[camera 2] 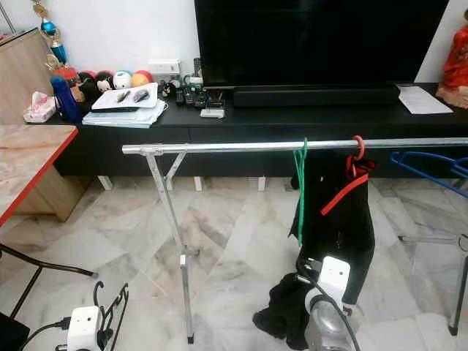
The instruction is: Hang hanger
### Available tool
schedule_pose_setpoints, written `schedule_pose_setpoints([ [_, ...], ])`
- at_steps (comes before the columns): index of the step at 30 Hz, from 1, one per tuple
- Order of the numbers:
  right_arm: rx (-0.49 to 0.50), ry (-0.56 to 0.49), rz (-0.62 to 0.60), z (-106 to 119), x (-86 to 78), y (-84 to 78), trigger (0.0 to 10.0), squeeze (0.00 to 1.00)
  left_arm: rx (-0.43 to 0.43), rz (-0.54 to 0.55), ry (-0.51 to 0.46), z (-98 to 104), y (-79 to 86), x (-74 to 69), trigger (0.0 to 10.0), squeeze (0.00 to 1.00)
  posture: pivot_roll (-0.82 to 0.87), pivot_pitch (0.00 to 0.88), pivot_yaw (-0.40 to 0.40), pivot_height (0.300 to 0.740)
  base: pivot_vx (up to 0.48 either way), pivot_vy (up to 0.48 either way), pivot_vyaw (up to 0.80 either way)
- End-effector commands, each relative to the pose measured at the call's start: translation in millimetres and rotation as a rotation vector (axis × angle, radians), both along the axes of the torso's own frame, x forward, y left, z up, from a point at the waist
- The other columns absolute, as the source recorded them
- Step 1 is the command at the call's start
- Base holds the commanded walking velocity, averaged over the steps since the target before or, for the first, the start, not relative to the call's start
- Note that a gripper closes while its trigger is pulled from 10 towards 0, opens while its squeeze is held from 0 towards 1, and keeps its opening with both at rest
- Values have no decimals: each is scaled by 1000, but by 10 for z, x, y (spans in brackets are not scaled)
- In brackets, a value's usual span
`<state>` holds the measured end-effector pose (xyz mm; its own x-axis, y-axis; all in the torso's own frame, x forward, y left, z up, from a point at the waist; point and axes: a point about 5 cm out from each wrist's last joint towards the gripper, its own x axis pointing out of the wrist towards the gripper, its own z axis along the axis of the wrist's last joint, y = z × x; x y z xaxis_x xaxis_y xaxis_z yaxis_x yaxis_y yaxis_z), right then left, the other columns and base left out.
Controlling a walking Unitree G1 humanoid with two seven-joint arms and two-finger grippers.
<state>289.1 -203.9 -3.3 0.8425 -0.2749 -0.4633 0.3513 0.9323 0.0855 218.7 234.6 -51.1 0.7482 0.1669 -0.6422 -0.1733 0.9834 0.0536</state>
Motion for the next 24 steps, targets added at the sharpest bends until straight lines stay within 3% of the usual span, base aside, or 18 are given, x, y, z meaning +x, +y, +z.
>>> schedule_pose_setpoints([
  [1,2,-6,6,35,45,19,10000,0,1,21,35,-50,11,-74,10000,0,61,0,25,740,-281,0,0],
  [7,-17,-13,30,86,98,5,10000,0,-10,34,58,-97,-2,-144,10000,0,63,0,13,740,-306,0,0],
  [19,-39,-72,53,278,270,-27,10000,0,-10,106,112,-155,261,-397,10000,0,85,0,-8,740,-322,0,0],
  [22,-35,-72,47,262,251,-39,10000,0,-12,118,133,-204,274,-514,10000,0,80,0,-3,740,-322,0,0],
  [24,-31,-71,28,228,203,-92,10000,0,-14,114,172,-279,242,-672,10000,0,72,0,4,740,-322,0,0],
])
